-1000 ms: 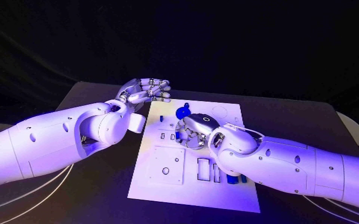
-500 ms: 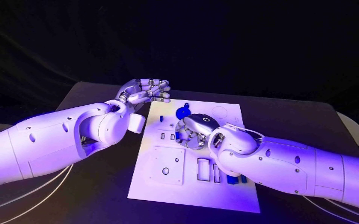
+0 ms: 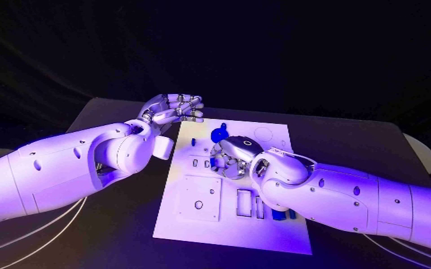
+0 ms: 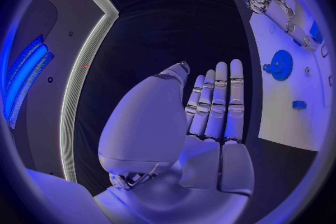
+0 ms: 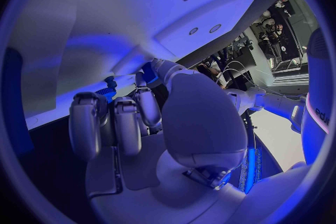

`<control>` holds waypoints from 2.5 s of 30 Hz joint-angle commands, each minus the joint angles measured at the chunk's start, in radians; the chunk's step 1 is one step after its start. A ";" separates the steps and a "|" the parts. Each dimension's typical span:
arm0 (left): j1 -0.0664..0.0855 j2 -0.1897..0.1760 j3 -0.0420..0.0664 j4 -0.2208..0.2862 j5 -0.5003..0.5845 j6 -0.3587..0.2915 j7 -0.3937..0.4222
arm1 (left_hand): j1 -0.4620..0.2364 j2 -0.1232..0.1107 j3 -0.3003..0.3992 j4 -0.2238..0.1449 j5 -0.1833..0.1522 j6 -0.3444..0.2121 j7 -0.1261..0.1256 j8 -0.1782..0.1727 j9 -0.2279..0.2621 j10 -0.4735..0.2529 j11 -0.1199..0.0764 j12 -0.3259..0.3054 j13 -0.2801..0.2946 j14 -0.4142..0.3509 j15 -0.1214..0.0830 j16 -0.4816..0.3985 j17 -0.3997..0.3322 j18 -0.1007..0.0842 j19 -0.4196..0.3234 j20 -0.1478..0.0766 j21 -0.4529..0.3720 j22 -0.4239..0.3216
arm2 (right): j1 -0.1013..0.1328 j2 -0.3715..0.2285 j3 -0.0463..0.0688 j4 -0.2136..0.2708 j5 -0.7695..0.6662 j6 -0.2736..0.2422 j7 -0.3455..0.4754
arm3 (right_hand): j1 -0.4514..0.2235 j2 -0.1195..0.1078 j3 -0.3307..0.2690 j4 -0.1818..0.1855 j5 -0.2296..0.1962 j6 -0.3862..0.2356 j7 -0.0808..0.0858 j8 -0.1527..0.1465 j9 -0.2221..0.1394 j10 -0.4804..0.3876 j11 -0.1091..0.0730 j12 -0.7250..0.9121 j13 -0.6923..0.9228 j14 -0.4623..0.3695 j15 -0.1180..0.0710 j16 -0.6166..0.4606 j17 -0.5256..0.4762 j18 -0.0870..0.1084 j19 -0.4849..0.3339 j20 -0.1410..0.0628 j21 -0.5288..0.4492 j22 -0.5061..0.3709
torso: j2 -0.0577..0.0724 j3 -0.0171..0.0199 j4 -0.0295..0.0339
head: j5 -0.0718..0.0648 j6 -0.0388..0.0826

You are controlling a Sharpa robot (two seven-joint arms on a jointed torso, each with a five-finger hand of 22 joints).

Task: Assemble the parts on the task board

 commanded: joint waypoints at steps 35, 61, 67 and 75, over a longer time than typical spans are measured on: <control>0.001 -0.003 0.001 -0.014 -0.132 0.011 -0.058 | -0.025 -0.015 0.015 0.005 -0.008 0.029 -0.016 0.019 0.009 0.052 -0.022 0.012 0.007 0.031 -0.020 0.027 0.022 0.015 0.003 -0.007 0.042 0.020 | 0.044 -0.138 0.017 0.137 0.199 -0.129 0.153 | -0.024 -0.016 -0.094 0.043 -0.004 -0.070 0.017 -0.034 -0.012 -0.029 0.022 -0.008 -0.010 0.093 0.028 0.000 0.222 -0.001 -0.008 0.029 -0.020 0.132 | -0.003 0.0003 -0.0025 | 0.011 0.000; 0.022 0.075 0.001 -0.078 -0.927 0.309 -0.764 | -0.379 0.056 -0.148 0.013 -0.012 0.031 -0.107 0.364 0.237 0.164 -0.132 0.953 0.815 0.519 -0.138 1.061 1.066 -0.074 0.354 -0.122 0.835 0.849 | 0.184 -0.421 0.025 0.189 0.647 -0.122 0.264 | -0.037 0.003 -0.123 0.072 0.015 -0.007 -0.008 0.043 0.028 -0.018 -0.001 0.003 -0.001 0.091 0.009 -0.004 0.212 0.002 -0.014 0.013 -0.035 0.125 | -0.024 0.0176 -0.0103 | 0.022 -0.005; 0.038 0.116 -0.008 -0.099 -0.979 0.344 -0.829 | -0.383 0.049 -0.170 0.013 -0.013 0.022 -0.115 0.409 0.273 0.175 -0.139 0.999 0.862 0.527 -0.144 1.070 1.083 -0.080 0.374 -0.127 0.854 0.885 | 0.185 -0.429 0.024 0.188 0.637 -0.122 0.251 | -0.043 0.002 -0.131 0.075 0.016 -0.008 -0.010 0.048 0.032 -0.019 -0.002 0.001 -0.003 0.090 0.008 -0.005 0.209 0.002 -0.015 0.012 -0.037 0.124 | -0.026 0.0205 -0.0125 | 0.025 -0.010; 0.049 0.163 -0.014 -0.115 -1.004 0.377 -0.874 | -0.417 0.055 -0.205 0.015 -0.023 0.018 -0.125 0.449 0.310 0.198 -0.147 1.038 0.905 0.540 -0.152 1.085 1.111 -0.089 0.408 -0.132 0.879 0.935 | 0.185 -0.428 0.023 0.182 0.634 -0.125 0.238 | -0.070 0.009 -0.150 0.078 0.025 -0.016 -0.012 0.057 0.041 -0.018 -0.004 0.001 -0.003 0.090 0.005 -0.006 0.208 0.003 -0.015 0.009 -0.039 0.124 | -0.024 0.0181 -0.0079 | 0.026 -0.018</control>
